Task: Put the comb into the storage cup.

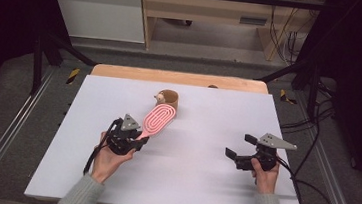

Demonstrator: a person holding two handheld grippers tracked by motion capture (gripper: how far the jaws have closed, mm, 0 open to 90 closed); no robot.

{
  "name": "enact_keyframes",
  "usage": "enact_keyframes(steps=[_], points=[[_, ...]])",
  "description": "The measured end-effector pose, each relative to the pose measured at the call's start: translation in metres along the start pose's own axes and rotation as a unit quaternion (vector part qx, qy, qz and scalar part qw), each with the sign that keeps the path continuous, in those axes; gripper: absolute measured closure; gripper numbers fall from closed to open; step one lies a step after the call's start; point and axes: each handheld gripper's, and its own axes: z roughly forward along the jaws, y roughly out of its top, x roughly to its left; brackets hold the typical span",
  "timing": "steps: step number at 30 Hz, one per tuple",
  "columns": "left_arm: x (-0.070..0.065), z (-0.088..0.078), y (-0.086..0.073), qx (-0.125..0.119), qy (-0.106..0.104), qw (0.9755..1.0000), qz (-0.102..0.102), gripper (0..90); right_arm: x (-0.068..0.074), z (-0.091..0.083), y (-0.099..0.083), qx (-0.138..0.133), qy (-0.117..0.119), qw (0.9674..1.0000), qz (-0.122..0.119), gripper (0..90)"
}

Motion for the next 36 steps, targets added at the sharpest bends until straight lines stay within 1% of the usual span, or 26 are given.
enact_keyframes(steps=[2, 6, 7, 14, 17, 22, 30, 36], points=[[-0.001, 0.000, 0.000, -0.001, 0.000, 1.0000, 0.001, 69.3, 0.001, 0.000, 0.002, -0.006, 0.003, 1.0000, -0.001, 0.2], [-0.001, 0.000, 0.001, -0.003, 0.000, 1.0000, 0.001, 69.3, 0.004, -0.001, 0.005, -0.009, 0.007, 0.9999, 0.000, 0.2], [-0.001, -0.001, 0.001, -0.004, 0.000, 1.0000, 0.000, 69.3, 0.005, -0.001, 0.006, -0.011, 0.008, 0.9999, -0.003, 0.2], [-0.001, -0.004, 0.003, -0.014, 0.004, 0.9999, -0.003, 69.3, 0.011, 0.002, 0.010, -0.007, 0.011, 0.9999, -0.005, 0.2], [-0.002, -0.006, 0.004, -0.020, 0.005, 0.9998, -0.003, 69.3, 0.014, 0.005, 0.012, -0.007, 0.010, 0.9999, -0.002, 0.3], [-0.002, -0.009, 0.004, -0.029, 0.008, 0.9995, -0.005, 69.3, 0.022, 0.010, 0.017, -0.006, 0.015, 0.9999, -0.006, 0.2], [-0.003, -0.011, 0.005, -0.034, 0.010, 0.9994, -0.005, 69.3, 0.031, 0.017, 0.023, -0.009, 0.021, 0.9997, -0.004, 0.3], [-0.005, -0.011, 0.006, -0.038, 0.010, 0.9992, -0.004, 69.3, 0.038, 0.023, 0.028, -0.005, 0.025, 0.9997, -0.002, 0.3]])
